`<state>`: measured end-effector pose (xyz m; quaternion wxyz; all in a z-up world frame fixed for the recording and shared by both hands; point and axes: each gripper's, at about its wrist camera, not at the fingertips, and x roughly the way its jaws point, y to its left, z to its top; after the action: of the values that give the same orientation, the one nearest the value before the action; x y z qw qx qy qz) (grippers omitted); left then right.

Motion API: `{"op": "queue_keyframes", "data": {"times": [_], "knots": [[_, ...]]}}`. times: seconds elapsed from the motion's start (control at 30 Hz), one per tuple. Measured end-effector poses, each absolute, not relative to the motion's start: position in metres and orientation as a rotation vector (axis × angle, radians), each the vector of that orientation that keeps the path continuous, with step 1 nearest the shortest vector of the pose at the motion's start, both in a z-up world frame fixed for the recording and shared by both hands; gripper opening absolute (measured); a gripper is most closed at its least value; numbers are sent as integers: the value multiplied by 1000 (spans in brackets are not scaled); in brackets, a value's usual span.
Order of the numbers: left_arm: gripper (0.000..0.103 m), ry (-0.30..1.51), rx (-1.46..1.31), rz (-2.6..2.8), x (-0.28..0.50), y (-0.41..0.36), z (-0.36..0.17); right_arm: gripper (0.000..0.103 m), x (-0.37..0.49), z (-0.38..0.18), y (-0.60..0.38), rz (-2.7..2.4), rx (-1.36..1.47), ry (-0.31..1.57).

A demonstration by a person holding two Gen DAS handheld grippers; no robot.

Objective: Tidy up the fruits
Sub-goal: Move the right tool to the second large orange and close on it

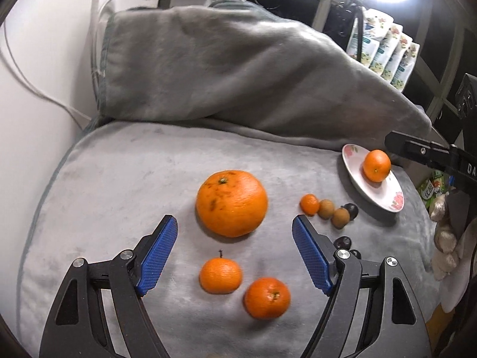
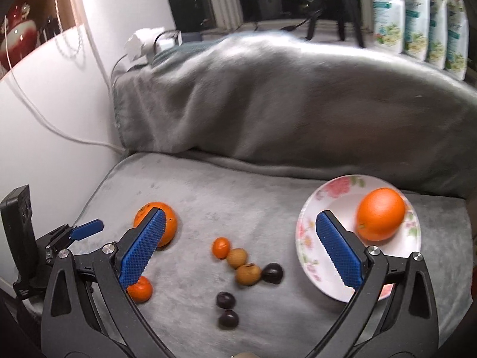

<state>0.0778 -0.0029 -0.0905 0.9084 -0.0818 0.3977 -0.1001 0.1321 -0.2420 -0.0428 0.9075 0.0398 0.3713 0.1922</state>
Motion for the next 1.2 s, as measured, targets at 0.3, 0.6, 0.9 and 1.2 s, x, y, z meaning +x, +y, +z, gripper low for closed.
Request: {"op": "queue_keyframes", "data": {"times": [0.3, 0.6, 0.9, 1.2], "knots": [[80, 875, -243, -228, 94, 8, -110, 102, 157, -70, -203, 515, 113, 891], [79, 899, -299, -262, 108, 8, -119, 102, 182, -100, -173, 606, 191, 1011], [78, 919, -339, -288, 117, 11, -125, 102, 199, -117, -152, 647, 242, 1082], [74, 932, -371, -304, 124, 13, -132, 93, 208, -121, -137, 687, 271, 1128]]}}
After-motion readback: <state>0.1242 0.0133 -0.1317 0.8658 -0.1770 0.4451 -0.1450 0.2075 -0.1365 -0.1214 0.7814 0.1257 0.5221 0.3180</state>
